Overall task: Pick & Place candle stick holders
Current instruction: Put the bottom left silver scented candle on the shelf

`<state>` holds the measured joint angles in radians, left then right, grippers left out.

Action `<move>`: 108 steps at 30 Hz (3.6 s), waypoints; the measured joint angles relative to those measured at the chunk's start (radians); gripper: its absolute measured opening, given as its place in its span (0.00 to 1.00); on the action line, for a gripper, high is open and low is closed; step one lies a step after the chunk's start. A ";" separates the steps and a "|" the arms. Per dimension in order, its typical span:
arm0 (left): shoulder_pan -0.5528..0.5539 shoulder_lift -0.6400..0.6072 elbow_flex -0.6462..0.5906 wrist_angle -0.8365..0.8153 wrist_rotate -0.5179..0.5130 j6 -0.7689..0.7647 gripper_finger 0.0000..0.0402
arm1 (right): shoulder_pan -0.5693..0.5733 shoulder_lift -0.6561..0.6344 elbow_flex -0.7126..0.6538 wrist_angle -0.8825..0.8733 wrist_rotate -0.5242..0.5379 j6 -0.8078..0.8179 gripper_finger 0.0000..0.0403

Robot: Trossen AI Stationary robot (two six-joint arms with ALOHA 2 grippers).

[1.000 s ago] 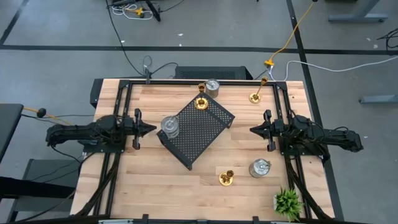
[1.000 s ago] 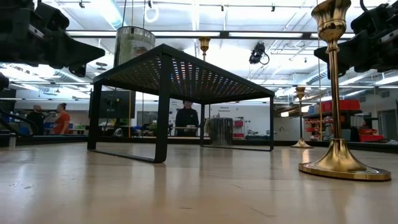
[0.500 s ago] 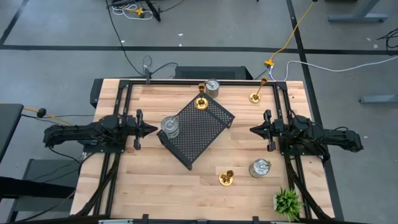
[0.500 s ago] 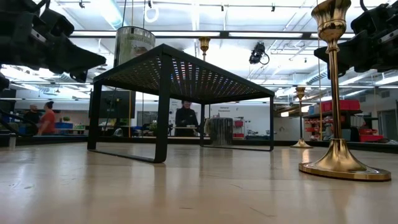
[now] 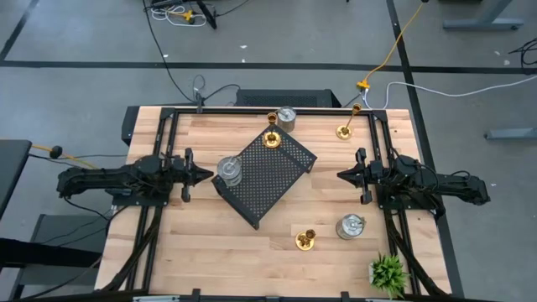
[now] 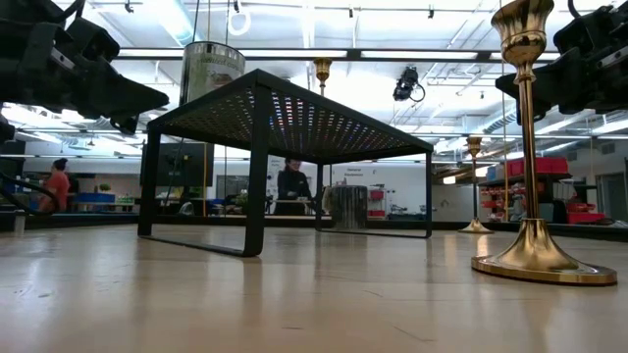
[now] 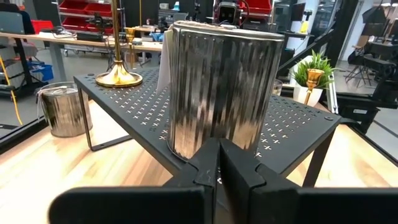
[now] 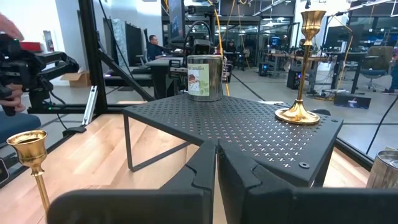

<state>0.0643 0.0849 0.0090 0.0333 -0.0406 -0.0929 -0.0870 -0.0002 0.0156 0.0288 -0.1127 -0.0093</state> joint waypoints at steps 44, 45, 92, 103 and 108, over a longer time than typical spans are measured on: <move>0.000 -0.084 -0.001 0.013 0.001 -0.001 0.06 | 0.000 0.000 0.000 0.000 0.000 0.000 0.06; 0.000 -0.084 -0.001 0.013 0.001 -0.001 0.06 | 0.000 0.000 0.000 0.000 0.000 0.000 0.06; 0.000 -0.079 0.003 0.043 -0.034 -0.119 0.06 | 0.000 0.000 0.000 0.000 0.000 0.000 0.06; 0.000 0.031 0.137 -0.067 -0.183 -0.122 0.03 | 0.000 0.000 0.000 0.000 0.000 0.000 0.06; 0.000 0.132 0.166 -0.071 -0.200 -0.135 0.01 | 0.000 0.000 0.000 0.000 0.000 0.000 0.06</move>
<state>0.0643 0.2164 0.1755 -0.0373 -0.2408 -0.2279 -0.0871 -0.0002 0.0155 0.0287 -0.1126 -0.0093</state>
